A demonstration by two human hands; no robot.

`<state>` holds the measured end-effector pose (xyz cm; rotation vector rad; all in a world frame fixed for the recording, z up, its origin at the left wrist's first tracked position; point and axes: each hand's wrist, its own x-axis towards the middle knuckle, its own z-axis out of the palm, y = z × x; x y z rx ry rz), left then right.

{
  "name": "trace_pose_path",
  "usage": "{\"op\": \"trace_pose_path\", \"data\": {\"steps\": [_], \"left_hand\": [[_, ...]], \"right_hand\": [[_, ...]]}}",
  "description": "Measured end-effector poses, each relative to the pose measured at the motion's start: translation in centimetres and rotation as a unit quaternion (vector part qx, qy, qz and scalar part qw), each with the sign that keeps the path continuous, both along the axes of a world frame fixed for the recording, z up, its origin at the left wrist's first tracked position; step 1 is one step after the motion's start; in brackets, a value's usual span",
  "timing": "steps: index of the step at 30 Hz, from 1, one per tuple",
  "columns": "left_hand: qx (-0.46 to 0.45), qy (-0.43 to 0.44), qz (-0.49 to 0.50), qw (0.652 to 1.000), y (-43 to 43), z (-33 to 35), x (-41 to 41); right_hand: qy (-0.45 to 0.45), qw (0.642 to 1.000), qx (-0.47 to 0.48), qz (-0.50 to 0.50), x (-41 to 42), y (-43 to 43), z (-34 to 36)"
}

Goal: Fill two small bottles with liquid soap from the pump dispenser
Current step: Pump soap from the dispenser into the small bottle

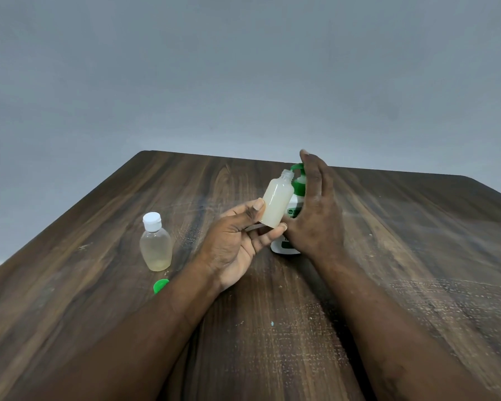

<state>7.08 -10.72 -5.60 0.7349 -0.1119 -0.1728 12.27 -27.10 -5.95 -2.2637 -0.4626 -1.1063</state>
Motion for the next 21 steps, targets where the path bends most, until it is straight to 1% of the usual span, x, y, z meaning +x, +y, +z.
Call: {"op": "trace_pose_path", "data": {"steps": [4, 11, 16, 21], "left_hand": [[-0.004, -0.012, 0.002, 1.000, 0.4, 0.2, -0.3], [0.009, -0.040, -0.004, 0.999, 0.8, 0.5, -1.1], [0.014, -0.038, 0.016, 0.999, 0.9, 0.3, -1.7], [0.028, -0.043, 0.041, 0.998, 1.1, -0.1, -2.3]], "right_hand": [[0.012, 1.000, -0.016, 0.022, -0.7, -0.5, 0.6], [0.010, 0.999, -0.032, 0.021, -2.3, -1.6, 1.4], [0.031, 0.998, -0.047, 0.030, -3.5, -2.2, 1.8], [0.016, 0.999, -0.040, -0.012, -4.7, -2.9, 2.6]]}}
